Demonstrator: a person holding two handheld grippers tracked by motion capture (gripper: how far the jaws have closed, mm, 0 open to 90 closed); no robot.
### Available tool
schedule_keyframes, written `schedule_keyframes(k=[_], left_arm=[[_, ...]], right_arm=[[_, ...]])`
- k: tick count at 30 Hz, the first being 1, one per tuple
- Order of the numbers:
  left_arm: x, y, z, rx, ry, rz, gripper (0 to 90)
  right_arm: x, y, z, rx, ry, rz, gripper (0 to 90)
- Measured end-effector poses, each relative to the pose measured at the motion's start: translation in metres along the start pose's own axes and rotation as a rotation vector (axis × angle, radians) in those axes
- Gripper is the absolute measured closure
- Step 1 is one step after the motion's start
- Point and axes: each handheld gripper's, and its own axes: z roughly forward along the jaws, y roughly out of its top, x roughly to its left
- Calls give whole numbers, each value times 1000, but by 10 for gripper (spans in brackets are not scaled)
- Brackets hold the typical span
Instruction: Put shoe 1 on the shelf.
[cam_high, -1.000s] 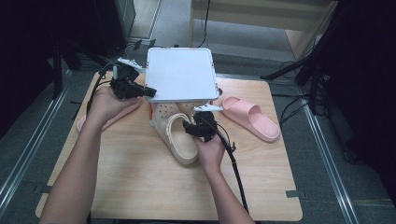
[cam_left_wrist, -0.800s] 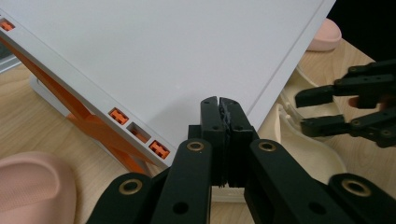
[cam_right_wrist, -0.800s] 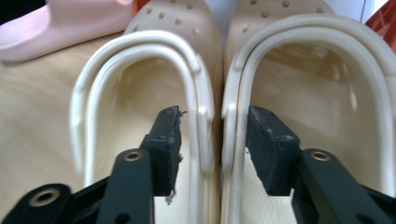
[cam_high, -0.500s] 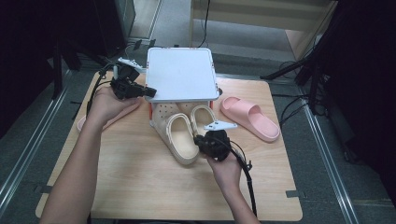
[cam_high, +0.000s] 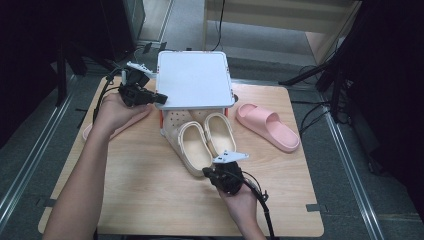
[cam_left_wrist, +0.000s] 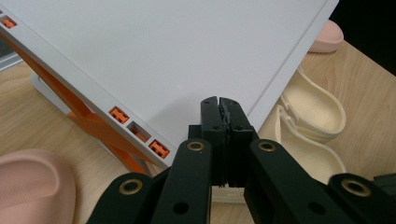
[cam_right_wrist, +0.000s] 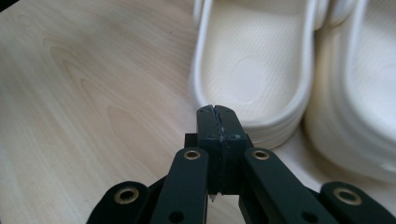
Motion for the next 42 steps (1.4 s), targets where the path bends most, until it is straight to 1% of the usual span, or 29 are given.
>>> schedule_keyframes(k=[3,7,8,10,12,13,16,23,25,26,28,31,37,42], left_arm=[[-1,0,0,1,2,3,895],[-1,0,0,2,3,2,894],[-1,0,0,2,2,3,895],[-1,0,0,2,3,8,895],[-1,0,0,3,3,10,894],[-1,0,1,1,-4,12,895],[-2,0,1,0,-3,13,894],[-1,-1,1,-12,-4,6,894],[-1,-1,1,-12,-7,7,895],[-1,-1,1,-11,-7,9,895],[-1,-1,1,-8,-14,8,895],[-1,-1,1,-8,-11,3,895],[-1,-1,1,-4,-19,3,895],[0,-2,0,-5,-22,-1,895]], right_arm=[[2,-8,9,39,-5,-23,900],[-1,-12,22,89,-40,-58,900],[-2,-12,24,86,-34,-61,900],[-2,-11,25,83,-39,-67,900],[-1,-8,26,91,-53,-73,900],[-1,-6,27,94,-53,-75,900],[3,-2,29,80,-53,-87,900],[10,6,38,75,-44,-108,900],[9,5,39,72,-44,-105,900],[8,6,39,71,-45,-95,900],[7,8,39,56,-45,-85,900],[5,14,41,35,-38,-69,900],[7,31,48,26,-48,-97,900],[6,48,62,37,-86,-87,900]])
